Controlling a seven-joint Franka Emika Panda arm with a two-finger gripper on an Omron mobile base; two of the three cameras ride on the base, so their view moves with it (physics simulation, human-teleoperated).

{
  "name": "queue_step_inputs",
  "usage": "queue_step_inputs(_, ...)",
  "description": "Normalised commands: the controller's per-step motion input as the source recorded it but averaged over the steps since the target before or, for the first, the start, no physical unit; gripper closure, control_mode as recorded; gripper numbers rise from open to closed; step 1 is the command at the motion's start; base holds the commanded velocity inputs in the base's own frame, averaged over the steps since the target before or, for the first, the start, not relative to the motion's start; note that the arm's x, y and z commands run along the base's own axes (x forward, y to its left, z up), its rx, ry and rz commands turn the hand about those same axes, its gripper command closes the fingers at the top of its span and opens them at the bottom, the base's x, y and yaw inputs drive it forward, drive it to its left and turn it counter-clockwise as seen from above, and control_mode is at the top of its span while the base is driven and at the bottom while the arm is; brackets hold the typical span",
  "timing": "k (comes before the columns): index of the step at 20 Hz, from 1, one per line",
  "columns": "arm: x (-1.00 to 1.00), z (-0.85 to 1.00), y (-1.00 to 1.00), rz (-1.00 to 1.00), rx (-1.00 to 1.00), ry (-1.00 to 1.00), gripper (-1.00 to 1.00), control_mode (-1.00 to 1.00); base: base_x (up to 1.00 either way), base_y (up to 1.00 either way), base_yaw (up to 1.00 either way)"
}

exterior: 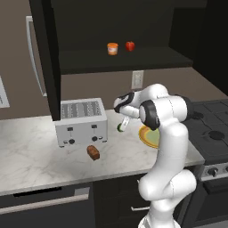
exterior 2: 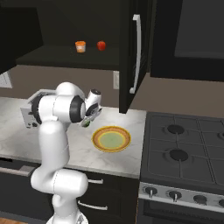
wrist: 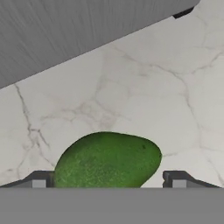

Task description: Pick the avocado and bread from the counter and place them on the plate. Then pick the jam from the cabinet and place it next to the plate. Lastly close the cabinet door.

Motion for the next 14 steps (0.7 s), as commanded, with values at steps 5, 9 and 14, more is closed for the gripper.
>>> queue_step_inputs(5, 0.00, -0.33, 0.05, 0.06, 0.00, 0.00, 1.00, -1.00, 0.00, 0.00, 0.00)
queue_step_inputs(9, 0.00, -0.10, 0.00, 0.04, 0.00, 0.00, 1.00, -1.00, 0.00, 0.00, 0.00)
queue_step_inputs(14, -0.02, 0.00, 0.00, 0.01, 0.00, 0.00, 1.00, -1.00, 0.00, 0.00, 0.00)
